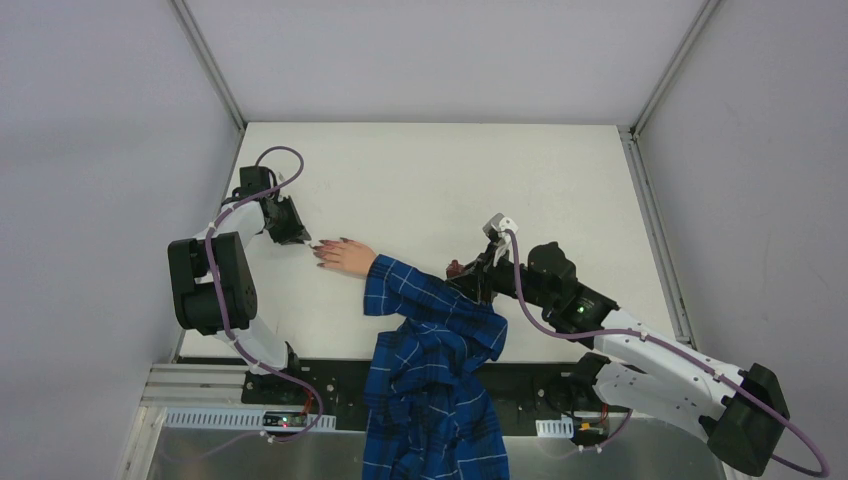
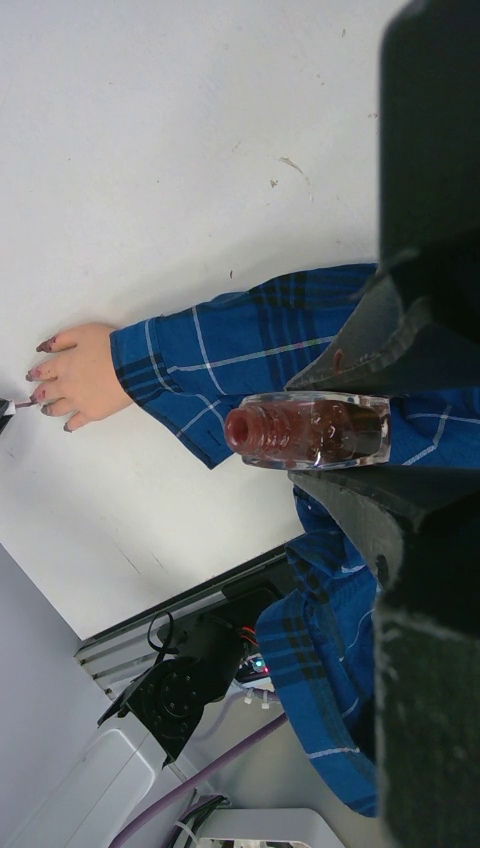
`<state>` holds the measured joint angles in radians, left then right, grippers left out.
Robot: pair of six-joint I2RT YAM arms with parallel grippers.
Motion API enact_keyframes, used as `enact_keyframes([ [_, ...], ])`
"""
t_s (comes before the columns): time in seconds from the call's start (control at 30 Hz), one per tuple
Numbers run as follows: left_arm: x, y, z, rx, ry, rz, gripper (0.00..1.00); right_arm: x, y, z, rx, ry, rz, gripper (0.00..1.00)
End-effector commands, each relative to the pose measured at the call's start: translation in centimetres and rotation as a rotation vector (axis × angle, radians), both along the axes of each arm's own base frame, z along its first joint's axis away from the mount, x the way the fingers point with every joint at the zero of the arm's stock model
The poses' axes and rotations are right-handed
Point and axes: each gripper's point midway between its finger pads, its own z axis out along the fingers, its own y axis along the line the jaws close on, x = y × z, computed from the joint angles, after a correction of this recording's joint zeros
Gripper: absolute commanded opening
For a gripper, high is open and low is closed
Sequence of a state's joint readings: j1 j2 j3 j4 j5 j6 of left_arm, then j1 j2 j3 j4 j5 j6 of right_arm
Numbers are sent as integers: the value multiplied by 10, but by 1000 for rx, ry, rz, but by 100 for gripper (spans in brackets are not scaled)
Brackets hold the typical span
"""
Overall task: Paint the nails
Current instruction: Paint the nail polish on the nail.
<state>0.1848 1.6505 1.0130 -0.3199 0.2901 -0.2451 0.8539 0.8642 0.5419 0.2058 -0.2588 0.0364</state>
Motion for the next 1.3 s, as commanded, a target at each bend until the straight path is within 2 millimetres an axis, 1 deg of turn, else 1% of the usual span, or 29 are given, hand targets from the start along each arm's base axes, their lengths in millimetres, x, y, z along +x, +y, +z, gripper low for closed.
enact_keyframes([
  [0.0, 4, 9, 5, 22, -3, 15, 0, 5, 3, 20, 57, -58, -5, 0],
  [0.27, 4, 9, 5, 19, -4, 17, 0, 4, 2, 20, 60, -60, -5, 0],
  [0.53, 5, 9, 10, 10, -20, 16, 0, 4, 2, 20, 58, -58, -2, 0],
  [0.83, 8, 12, 25, 3, -61, 31, 0, 4, 3, 19, 58, -56, -1, 0],
  [0.93, 10, 16, 36, 21, -94, 33, 0, 4, 3, 20, 60, -58, -1, 0],
  [1.03, 11, 19, 57, 39, -154, 39, 0, 4, 2, 19, 61, -59, -5, 0],
  [1.17, 14, 10, 84, 4, -231, 28, 0, 6, 1, 19, 63, -68, -18, 0],
  [1.27, 14, -1, 98, -38, -269, 8, 0, 9, -2, 20, 63, -82, -37, 0],
])
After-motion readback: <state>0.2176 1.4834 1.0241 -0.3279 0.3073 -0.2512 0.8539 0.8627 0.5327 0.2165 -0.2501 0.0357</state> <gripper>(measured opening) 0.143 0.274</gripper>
